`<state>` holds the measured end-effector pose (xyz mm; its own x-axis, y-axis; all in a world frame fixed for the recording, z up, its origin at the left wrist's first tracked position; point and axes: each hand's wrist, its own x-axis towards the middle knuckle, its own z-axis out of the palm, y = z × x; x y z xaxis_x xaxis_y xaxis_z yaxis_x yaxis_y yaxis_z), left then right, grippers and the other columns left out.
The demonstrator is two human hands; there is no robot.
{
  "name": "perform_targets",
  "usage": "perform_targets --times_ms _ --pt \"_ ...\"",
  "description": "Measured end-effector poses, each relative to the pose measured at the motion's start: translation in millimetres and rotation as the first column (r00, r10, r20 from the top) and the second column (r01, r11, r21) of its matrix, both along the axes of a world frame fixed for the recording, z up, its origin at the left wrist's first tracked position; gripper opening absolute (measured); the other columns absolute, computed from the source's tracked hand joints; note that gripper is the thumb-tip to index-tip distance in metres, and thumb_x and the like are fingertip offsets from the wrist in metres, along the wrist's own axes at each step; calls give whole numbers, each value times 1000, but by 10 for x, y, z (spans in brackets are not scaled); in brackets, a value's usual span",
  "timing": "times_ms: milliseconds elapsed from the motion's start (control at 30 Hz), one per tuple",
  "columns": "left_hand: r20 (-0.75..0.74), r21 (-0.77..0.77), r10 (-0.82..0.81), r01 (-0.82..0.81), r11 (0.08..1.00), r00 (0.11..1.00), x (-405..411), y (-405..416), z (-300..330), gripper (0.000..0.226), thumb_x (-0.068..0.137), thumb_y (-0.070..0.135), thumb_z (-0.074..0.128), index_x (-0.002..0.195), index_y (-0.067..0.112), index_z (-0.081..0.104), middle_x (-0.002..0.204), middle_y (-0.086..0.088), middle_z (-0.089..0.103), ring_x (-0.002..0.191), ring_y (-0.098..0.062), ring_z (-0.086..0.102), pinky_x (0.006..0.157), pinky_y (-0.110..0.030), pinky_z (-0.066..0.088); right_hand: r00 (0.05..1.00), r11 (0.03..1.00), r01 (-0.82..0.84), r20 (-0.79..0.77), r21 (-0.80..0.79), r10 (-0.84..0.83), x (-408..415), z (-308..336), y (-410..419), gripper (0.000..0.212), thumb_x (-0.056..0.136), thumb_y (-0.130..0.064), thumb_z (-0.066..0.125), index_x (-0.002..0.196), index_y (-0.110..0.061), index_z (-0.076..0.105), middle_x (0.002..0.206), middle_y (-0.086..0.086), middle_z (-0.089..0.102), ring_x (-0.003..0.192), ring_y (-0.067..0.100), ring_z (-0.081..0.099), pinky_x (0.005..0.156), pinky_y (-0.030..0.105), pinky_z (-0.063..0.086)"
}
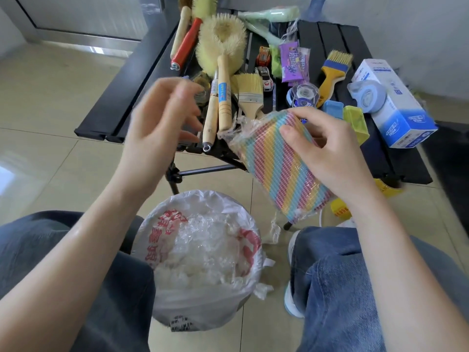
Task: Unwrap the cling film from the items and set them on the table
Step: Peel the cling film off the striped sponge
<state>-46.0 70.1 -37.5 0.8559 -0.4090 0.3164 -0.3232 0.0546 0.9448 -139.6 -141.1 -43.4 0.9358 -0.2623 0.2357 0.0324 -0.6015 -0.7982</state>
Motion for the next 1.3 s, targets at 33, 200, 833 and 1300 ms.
perform_targets --times_ms 33,200,833,1300 --pt "60 80 -39 34 996 997 -31 -13 -23 23 90 41 52 103 23 58 84 10 56 75 -5 58 66 -22 52 1000 1000 -5 2 -8 5 1 -6 16 21 94 -39 57 112 -29 61 99 -15 67 92 3 64 76 22 53" --pt "209 272 10 -68 960 978 -81 -95 -166 14 86 25 70 86 13 64 89 2 64 82 -10 62 68 -29 54 1000 1000 -27 13 -6 28 12 -22 66 25 93 -39 57 114 -27 62 99 -10 69 91 6 66 77 28 55" --pt "357 200 -144 75 977 923 -42 -33 -68 13 91 37 57 90 27 50 80 6 62 70 -24 54 63 -41 45 993 983 87 -88 160 -74 15 27 58 27 98 -41 47 101 -25 69 88 -11 68 85 4 62 72 19 46" --pt "505 379 -183 -26 925 844 18 -59 -148 28 77 40 69 75 13 67 88 1 58 84 -25 52 72 -24 44 995 993 97 -24 72 -96 9 67 118 29 77 -59 58 86 -32 60 98 3 67 85 9 65 73 29 53"
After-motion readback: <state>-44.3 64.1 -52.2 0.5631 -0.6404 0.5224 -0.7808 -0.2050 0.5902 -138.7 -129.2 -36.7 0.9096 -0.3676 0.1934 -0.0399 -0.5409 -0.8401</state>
